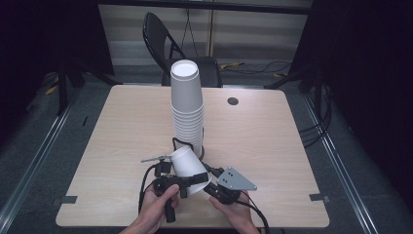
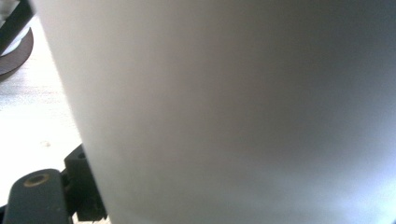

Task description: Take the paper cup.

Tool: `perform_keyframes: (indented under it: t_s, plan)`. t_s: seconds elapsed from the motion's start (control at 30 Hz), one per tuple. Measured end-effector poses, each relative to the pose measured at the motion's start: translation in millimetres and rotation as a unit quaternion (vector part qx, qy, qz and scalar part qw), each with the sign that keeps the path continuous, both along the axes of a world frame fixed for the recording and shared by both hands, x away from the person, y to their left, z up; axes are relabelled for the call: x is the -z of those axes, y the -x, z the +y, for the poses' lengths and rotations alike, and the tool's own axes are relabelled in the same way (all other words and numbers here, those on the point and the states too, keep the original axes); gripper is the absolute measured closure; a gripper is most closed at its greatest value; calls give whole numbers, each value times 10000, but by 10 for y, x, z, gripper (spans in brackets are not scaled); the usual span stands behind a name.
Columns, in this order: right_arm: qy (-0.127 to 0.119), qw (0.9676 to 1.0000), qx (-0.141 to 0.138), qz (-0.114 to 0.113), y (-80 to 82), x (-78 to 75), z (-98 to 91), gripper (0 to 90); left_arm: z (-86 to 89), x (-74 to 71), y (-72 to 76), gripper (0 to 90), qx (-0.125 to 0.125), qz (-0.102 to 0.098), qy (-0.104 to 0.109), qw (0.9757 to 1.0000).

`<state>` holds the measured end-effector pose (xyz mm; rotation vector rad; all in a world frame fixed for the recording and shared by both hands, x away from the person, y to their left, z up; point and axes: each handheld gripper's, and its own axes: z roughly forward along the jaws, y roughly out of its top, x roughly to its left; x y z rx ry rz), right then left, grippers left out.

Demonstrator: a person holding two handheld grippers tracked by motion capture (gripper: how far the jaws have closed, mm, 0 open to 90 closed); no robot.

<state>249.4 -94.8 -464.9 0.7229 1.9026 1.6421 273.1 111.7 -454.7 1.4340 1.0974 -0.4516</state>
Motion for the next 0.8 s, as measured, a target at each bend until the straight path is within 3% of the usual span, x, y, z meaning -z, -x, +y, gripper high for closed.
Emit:
perform_keyframes:
  t_s: [0.17, 0.5, 0.8]
  plan:
    - [-47, 10000, 60, 63, -5, 10, -14, 800, -3, 17, -18, 109, 24, -40, 37, 10000]
    - [-67, 9999, 21, 113, 20, 3, -49, 857, 41, -12, -75, 55, -114, -369, -46, 9992]
    - [-7, 9997, -92, 208, 69, -8, -87, 862, 96, -43, -113, 65, -207, -408, -51, 9989]
